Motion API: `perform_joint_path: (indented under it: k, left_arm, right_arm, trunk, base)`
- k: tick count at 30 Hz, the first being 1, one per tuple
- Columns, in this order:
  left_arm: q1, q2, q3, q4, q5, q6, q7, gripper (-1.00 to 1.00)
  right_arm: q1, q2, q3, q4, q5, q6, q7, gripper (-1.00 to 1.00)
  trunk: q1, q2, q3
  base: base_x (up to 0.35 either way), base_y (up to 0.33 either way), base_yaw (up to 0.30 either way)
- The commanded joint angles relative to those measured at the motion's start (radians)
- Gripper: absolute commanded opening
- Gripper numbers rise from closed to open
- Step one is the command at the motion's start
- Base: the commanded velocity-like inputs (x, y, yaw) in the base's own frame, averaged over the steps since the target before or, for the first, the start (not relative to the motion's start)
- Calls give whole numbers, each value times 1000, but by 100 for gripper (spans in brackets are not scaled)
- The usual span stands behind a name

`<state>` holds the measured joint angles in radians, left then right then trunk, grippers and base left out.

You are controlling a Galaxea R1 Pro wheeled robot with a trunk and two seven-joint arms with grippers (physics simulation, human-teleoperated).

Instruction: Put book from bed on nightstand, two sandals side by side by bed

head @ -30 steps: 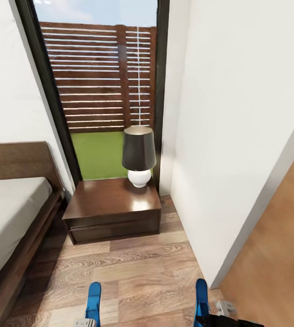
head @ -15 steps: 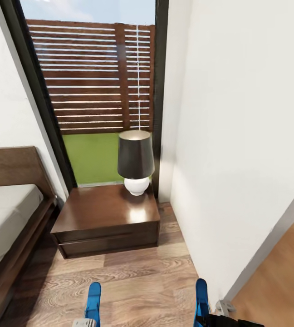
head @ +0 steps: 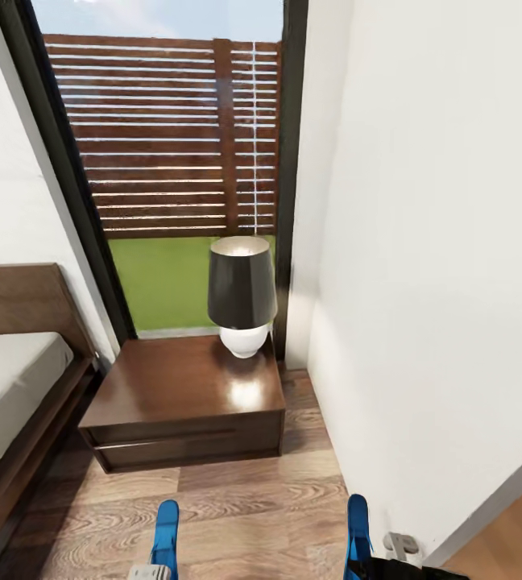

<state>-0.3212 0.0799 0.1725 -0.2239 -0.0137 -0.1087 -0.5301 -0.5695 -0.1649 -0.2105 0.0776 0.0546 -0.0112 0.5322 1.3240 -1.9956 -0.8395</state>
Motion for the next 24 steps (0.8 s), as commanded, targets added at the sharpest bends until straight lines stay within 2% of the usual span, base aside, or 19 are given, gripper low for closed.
perform_joint_path:
  k: [1, 24]
  left_arm:
    - [-1, 0, 5, 1, -3, -3, -5, -100]
    - [-1, 0, 5, 2, -3, -3, -5, -100]
  right_arm:
    - [-1, -1, -9, 2, 5, -1, 3, -100]
    - [-1, -1, -9, 3, 5, -1, 2, -100]
  trunk:
    - [0, 0, -1]
    - [0, 0, -1]
  base:
    - [31, -8, 270]
    - [2, -1, 286]
